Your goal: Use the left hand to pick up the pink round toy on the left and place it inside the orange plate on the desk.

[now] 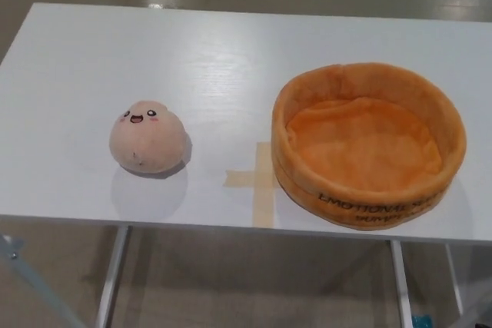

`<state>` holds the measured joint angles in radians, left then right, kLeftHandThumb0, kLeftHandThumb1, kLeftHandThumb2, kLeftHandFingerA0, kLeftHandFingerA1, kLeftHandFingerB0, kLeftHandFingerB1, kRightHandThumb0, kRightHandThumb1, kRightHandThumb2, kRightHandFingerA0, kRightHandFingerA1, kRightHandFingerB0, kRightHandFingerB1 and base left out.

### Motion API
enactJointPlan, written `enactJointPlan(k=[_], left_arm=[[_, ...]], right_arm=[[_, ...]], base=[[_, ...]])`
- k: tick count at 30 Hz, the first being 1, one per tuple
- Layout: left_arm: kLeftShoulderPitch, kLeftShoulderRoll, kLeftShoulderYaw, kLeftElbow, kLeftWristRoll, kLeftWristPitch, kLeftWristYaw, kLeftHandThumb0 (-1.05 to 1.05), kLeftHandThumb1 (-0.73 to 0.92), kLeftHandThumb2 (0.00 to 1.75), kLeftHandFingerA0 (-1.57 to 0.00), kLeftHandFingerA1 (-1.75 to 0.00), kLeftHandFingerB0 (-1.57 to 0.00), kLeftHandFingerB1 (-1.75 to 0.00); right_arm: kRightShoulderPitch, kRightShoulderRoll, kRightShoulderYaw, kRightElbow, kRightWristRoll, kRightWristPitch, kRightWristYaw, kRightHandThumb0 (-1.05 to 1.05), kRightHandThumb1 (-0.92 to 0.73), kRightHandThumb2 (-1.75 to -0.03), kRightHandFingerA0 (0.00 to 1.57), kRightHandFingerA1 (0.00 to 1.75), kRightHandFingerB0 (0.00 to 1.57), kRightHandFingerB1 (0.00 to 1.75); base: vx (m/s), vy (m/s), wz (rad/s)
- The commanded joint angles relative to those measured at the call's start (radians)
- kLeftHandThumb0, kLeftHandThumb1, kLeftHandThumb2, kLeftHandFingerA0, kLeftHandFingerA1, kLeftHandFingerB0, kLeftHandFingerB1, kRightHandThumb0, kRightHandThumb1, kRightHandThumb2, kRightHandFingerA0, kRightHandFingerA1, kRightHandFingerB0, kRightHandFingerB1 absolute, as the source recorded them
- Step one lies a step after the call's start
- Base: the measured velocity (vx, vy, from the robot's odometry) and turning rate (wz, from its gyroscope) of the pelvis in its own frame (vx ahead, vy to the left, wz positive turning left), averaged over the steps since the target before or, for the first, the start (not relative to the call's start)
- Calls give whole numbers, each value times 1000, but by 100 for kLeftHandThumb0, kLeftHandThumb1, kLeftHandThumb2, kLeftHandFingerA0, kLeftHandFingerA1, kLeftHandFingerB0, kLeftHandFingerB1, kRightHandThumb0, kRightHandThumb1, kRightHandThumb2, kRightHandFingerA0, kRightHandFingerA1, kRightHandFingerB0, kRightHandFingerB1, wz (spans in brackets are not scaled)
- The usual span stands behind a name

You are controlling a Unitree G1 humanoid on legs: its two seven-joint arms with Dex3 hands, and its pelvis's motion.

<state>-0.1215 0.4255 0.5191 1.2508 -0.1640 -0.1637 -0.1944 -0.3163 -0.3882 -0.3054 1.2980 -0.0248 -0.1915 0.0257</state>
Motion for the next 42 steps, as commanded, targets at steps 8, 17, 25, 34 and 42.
enactJointPlan(k=[8,17,25,34,42], left_arm=[[0,18,0,16,-26,-74,-74,-18,51,57,-30,-36,-32,-32],[26,21,-102,-190,-27,-227,-257,-34,49,60,-25,-37,-25,-33],[189,-17,-185,-730,-92,-203,-374,-33,49,60,-22,-38,-22,-32],[346,11,-261,-1190,-141,-160,-426,-36,47,60,-15,-38,-13,-31],[454,59,-273,-1377,-158,-146,-462,-20,40,91,-10,-52,-7,-50]], right_arm=[[1,-9,-16,25,19,-53,22,-15,-35,-65,57,85,38,57],[-8,-3,-14,23,21,-70,37,-18,-29,-75,60,81,34,60],[-32,30,12,3,11,-114,62,-21,-29,-65,64,85,44,61],[-50,63,41,-26,4,-137,88,-31,-28,-65,69,84,44,61],[-50,59,58,-27,-8,-146,79,-34,-28,-67,62,84,43,62]], base=[[0,0,0],[0,0,0],[0,0,0],[0,0,0],[0,0,0]])
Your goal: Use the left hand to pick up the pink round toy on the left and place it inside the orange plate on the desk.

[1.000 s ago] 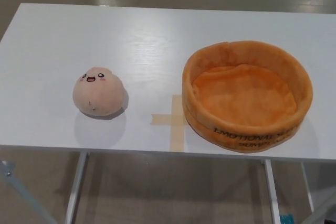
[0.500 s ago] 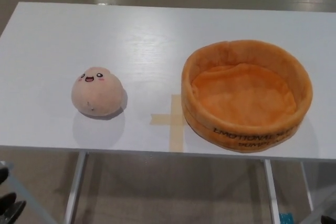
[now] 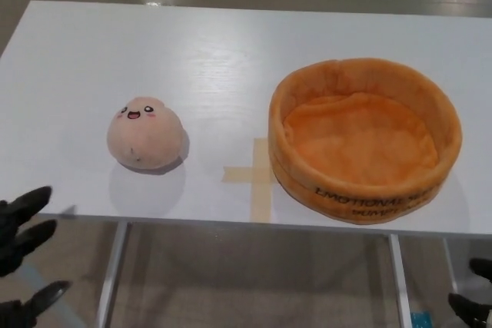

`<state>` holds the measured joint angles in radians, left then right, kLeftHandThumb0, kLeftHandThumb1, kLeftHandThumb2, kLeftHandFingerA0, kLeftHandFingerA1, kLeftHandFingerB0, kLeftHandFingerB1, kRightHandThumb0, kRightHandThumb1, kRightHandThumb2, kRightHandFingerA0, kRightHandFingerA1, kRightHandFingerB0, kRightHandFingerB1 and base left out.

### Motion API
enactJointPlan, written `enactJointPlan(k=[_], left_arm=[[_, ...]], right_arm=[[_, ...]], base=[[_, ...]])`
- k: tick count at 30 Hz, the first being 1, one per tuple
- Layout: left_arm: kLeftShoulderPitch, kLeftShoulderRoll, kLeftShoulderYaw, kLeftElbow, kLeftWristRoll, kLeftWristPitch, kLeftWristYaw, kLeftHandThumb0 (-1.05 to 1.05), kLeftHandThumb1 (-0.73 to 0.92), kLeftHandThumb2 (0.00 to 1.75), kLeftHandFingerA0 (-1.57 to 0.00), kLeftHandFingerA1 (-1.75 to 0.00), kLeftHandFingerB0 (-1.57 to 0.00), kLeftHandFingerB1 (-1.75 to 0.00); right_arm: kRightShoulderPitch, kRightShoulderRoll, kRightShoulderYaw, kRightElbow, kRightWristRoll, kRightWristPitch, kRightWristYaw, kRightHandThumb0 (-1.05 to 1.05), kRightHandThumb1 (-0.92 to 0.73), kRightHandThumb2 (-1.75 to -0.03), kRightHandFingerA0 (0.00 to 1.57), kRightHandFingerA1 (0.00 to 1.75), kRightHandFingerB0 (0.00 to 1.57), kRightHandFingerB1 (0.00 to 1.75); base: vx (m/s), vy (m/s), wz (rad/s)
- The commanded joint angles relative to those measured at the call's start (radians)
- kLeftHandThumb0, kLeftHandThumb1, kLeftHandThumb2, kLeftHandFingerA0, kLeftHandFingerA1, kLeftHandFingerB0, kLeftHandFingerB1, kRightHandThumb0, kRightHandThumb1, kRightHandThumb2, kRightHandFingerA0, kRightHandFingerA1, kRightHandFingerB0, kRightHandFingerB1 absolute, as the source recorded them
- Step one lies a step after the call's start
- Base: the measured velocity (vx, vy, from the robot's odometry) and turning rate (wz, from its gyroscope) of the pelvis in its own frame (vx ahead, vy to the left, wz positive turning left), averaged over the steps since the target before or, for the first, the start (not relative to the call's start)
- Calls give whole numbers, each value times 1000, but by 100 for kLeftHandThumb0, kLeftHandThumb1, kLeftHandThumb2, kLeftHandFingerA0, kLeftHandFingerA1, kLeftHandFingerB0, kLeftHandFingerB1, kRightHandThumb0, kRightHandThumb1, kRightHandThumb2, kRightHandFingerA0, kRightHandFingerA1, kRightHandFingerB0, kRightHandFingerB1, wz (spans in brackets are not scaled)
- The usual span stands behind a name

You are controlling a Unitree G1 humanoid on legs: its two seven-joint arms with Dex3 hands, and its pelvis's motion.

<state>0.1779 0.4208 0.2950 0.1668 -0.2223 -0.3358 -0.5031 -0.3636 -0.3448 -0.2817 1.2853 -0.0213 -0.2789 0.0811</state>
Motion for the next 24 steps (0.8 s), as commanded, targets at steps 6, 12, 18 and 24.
enactJointPlan(k=[6,12,18,24], left_arm=[[219,66,-23,-441,-180,-2,-170,-39,47,61,-17,-40,-19,-33],[171,74,17,-513,-245,3,-170,-38,48,61,-14,-36,-15,-31],[-133,146,30,-403,-121,70,-81,-25,47,56,-8,-25,-14,-29],[-379,182,-52,-248,39,108,-28,-27,44,58,-7,-23,-12,-30]], right_arm=[[-9,14,19,-10,17,-41,38,-25,-29,-65,65,88,42,61],[-8,13,21,-10,21,-47,52,-26,-30,-64,65,85,44,61],[7,17,33,-9,13,-55,53,-28,-26,-65,63,84,47,64],[11,16,56,-5,-6,-59,39,-32,-20,-76,66,83,42,65]], base=[[0,0,0],[0,0,0],[-1,0,1],[0,0,0]])
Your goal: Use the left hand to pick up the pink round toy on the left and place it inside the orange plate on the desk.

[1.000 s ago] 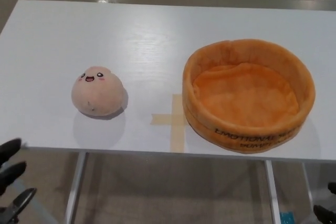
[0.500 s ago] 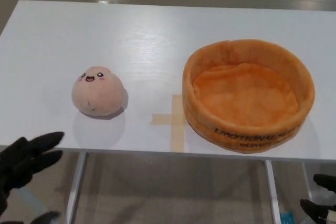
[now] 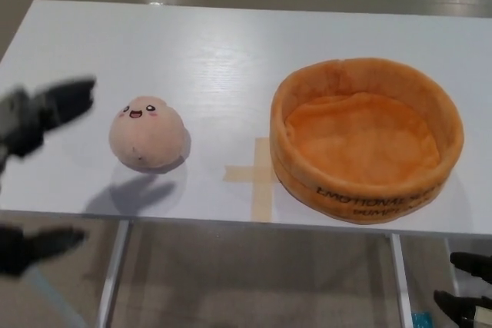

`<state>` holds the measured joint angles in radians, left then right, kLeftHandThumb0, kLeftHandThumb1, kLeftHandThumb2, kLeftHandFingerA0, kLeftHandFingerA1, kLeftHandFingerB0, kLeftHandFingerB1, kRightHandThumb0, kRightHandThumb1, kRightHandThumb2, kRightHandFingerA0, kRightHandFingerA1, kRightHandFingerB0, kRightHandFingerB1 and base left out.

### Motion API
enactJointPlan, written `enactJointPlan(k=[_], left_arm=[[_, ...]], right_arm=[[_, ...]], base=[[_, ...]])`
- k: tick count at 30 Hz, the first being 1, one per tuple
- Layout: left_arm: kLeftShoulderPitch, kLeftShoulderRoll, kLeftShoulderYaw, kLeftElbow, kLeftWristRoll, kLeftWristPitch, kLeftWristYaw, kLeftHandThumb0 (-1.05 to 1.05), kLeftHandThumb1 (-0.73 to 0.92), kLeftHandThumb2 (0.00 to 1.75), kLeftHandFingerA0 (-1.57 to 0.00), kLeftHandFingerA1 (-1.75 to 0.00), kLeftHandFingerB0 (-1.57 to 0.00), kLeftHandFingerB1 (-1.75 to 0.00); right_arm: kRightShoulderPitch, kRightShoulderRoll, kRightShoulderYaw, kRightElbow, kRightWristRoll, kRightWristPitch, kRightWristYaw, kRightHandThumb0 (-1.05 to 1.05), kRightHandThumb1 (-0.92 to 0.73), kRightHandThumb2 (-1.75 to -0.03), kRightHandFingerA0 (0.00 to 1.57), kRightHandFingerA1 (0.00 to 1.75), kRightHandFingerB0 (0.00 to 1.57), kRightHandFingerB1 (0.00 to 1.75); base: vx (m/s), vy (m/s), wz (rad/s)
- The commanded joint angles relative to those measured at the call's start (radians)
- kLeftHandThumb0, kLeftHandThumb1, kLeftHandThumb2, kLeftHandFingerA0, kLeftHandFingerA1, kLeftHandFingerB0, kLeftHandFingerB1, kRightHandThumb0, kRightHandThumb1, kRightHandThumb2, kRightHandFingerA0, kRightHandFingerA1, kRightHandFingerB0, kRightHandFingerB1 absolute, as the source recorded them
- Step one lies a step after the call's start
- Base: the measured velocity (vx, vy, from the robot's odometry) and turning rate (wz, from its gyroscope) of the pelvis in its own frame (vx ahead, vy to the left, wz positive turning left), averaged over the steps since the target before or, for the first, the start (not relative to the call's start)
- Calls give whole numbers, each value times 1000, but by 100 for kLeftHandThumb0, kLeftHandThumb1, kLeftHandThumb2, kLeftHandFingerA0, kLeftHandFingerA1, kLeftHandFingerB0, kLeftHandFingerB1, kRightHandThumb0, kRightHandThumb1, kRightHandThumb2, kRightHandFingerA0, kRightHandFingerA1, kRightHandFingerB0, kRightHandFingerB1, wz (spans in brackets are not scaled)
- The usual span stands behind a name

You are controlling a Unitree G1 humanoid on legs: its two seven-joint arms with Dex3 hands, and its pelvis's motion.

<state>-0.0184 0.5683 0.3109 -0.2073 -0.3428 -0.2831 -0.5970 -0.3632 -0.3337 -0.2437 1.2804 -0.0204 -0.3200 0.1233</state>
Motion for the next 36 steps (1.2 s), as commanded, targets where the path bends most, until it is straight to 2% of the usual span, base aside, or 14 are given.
enactJointPlan(k=[1,4,5,10,14,15,19,20,23,24,28,29,36], left_arm=[[-210,38,-80,150,180,49,73,-27,44,58,-8,-24,-12,-30],[-295,35,-120,262,252,-25,93,-30,44,58,-9,-26,-14,-30],[-323,36,-136,299,274,-39,100,-23,44,56,-7,-26,-14,-29],[-403,41,-191,409,359,-70,140,-27,44,56,-6,-25,-13,-28],[-488,27,-256,525,433,-95,183,-31,43,56,-5,-26,-14,-29],[-510,26,-274,564,461,-125,202,-30,43,56,-5,-26,-14,-28],[-571,22,-320,652,510,-142,232,-35,40,62,-5,-21,-12,-30],[-592,19,-334,684,520,-145,241,-32,41,54,-1,-25,-15,-27],[-626,16,-359,742,531,-162,254,-32,41,54,0,-26,-14,-27],[-642,17,-376,764,550,-158,260,-37,40,53,0,-21,-13,-26],[-691,25,-434,838,613,-153,286,-37,39,52,0,-17,-11,-27],[-704,24,-451,867,626,-156,292,-41,32,65,0,-5,-7,-27],[-770,4,-578,1053,739,-146,368,-46,35,68,0,-3,-8,-26]], right_arm=[[9,6,19,0,-6,-17,-3,-32,-20,-76,66,83,42,65],[5,12,26,0,-8,-14,-7,-31,-20,-75,69,84,44,66],[5,12,35,0,-14,-13,-10,-31,-28,-61,69,82,49,62],[7,8,71,5,-37,10,-19,-31,-31,-60,67,79,47,61],[7,4,89,24,-40,70,-1,-26,-34,-56,63,77,43,58],[7,6,83,29,-27,84,11,-20,-35,-56,57,76,39,56],[10,15,80,36,-17,92,15,-18,-34,-58,59,79,39,59],[10,17,80,37,-15,96,16,-14,-34,-57,60,79,41,60],[10,19,85,37,-17,101,15,-13,-35,-56,60,79,40,59],[10,20,84,37,-15,100,15,-14,-35,-56,57,77,40,59],[9,19,93,36,-23,98,14,-19,-37,-56,55,74,39,58],[10,18,96,35,-25,96,16,-19,-37,-56,57,76,39,57],[15,29,100,34,-18,97,2,-16,-34,-57,60,79,41,60]], base=[[0,0,0],[0,0,0],[0,0,0],[0,0,0],[0,0,0],[0,0,0],[0,0,0],[0,0,0],[0,0,0],[0,0,0],[0,0,0],[0,0,0],[0,0,0]])
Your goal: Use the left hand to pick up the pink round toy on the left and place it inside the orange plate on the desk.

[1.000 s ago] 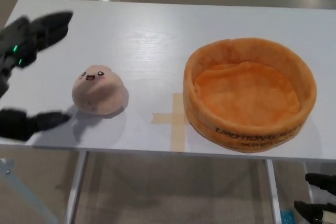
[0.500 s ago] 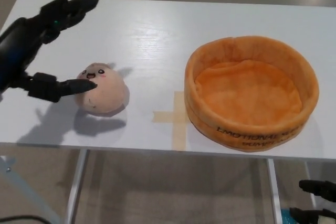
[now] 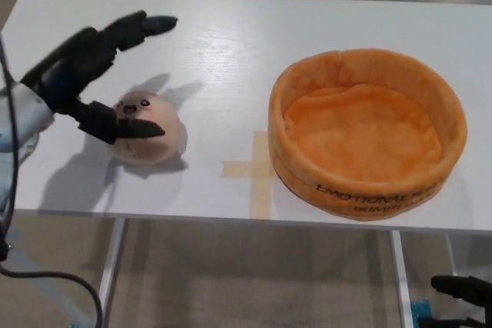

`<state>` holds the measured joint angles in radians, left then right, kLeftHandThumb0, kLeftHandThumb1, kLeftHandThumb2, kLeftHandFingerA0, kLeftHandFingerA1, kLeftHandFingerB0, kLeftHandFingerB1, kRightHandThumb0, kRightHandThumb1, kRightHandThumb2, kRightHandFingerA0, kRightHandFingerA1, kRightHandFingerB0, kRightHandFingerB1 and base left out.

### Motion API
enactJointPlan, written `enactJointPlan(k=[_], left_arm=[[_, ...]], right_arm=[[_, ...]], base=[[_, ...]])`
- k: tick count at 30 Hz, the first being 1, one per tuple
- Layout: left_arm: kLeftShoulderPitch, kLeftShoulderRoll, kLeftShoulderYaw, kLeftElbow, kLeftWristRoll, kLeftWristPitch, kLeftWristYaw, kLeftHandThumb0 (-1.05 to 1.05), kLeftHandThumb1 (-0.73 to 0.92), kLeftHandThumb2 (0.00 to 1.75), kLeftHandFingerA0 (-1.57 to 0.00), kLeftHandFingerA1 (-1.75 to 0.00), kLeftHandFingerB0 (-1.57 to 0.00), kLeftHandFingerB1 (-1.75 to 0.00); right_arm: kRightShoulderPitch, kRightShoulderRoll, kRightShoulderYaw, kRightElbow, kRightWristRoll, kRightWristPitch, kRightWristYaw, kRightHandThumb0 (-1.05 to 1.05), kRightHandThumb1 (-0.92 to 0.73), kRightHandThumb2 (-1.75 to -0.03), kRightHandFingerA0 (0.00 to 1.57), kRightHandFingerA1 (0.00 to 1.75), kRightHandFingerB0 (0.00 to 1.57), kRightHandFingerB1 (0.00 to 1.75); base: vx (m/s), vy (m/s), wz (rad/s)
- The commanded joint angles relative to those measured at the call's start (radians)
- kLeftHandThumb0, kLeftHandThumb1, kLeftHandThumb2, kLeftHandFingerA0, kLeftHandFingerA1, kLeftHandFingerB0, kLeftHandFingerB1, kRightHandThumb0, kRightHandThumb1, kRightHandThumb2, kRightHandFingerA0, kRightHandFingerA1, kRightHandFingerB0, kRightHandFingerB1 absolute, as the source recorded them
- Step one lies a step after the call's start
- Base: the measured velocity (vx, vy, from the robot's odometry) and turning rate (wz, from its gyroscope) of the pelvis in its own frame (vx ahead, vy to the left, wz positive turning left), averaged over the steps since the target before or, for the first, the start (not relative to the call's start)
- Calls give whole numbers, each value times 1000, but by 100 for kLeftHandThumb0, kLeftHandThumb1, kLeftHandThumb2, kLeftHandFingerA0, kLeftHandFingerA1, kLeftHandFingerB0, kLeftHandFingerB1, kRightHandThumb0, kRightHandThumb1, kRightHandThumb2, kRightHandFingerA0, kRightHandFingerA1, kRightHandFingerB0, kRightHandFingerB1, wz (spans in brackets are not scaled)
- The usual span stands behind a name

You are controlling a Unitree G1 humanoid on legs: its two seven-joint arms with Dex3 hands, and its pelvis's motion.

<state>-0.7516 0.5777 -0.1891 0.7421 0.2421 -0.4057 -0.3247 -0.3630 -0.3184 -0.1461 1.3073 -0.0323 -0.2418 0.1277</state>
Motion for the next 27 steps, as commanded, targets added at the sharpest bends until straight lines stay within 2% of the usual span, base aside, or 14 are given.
enactJointPlan(k=[1,14,15,16,17,18,19,20,21,23,24,27], left_arm=[[-43,-8,-99,126,174,-20,112,-48,36,69,0,0,-7,-24],[-50,-38,-212,271,245,-26,187,-53,36,69,0,-6,-7,-22],[-42,-40,-212,277,241,-39,195,-44,46,65,-31,-41,-12,-34],[-36,-41,-211,280,240,-48,201,-44,46,65,-31,-41,-12,-34],[-25,-49,-194,289,218,-71,205,-22,72,62,-79,-49,-46,-35],[-18,-57,-174,298,193,-90,204,-22,72,62,-79,-49,-46,-35],[-13,-63,-164,299,183,-95,209,-17,79,65,-108,-60,-80,-48],[-9,-70,-154,301,178,-98,216,-17,79,65,-108,-60,-80,-48],[-6,-76,-148,295,181,-105,236,-14,79,68,-107,-96,-92,-65],[-7,-79,-142,295,186,-111,244,-14,79,68,-107,-96,-92,-65],[-4,-81,-138,284,189,-120,266,-17,79,72,-98,-112,-83,-83],[0,-86,-130,270,196,-141,308,-18,79,71,-99,-111,-84,-81]], right_arm=[[17,14,3,7,-5,16,-3,-19,-34,-58,58,78,41,59],[28,27,15,1,-12,-8,-15,-22,-34,-58,57,76,41,60],[29,26,18,1,-15,-8,-21,-23,-34,-57,59,76,44,60],[29,26,21,2,-17,-8,-27,-23,-34,-57,59,76,44,60],[31,27,20,1,-14,-12,-28,-22,-31,-60,58,78,44,62],[33,28,16,1,-7,-18,-21,-22,-31,-60,58,78,44,62],[32,28,16,0,-7,-17,-22,-24,-32,-60,60,78,44,61],[32,28,18,0,-9,-16,-24,-24,-32,-60,60,78,44,61],[31,31,16,-1,-6,-16,-28,-24,-30,-60,60,79,45,62],[30,32,15,-1,-5,-16,-30,-24,-30,-60,60,79,45,62],[31,32,12,-1,-2,-16,-25,-21,-32,-60,60,79,44,62],[33,32,9,0,2,-17,-17,-23,-33,-58,61,79,45,62]], base=[[0,0,0],[0,0,0],[0,0,0],[0,0,0],[0,0,0],[0,0,0],[0,0,0],[0,0,0],[0,0,0],[0,0,0],[0,0,0],[0,0,0]])
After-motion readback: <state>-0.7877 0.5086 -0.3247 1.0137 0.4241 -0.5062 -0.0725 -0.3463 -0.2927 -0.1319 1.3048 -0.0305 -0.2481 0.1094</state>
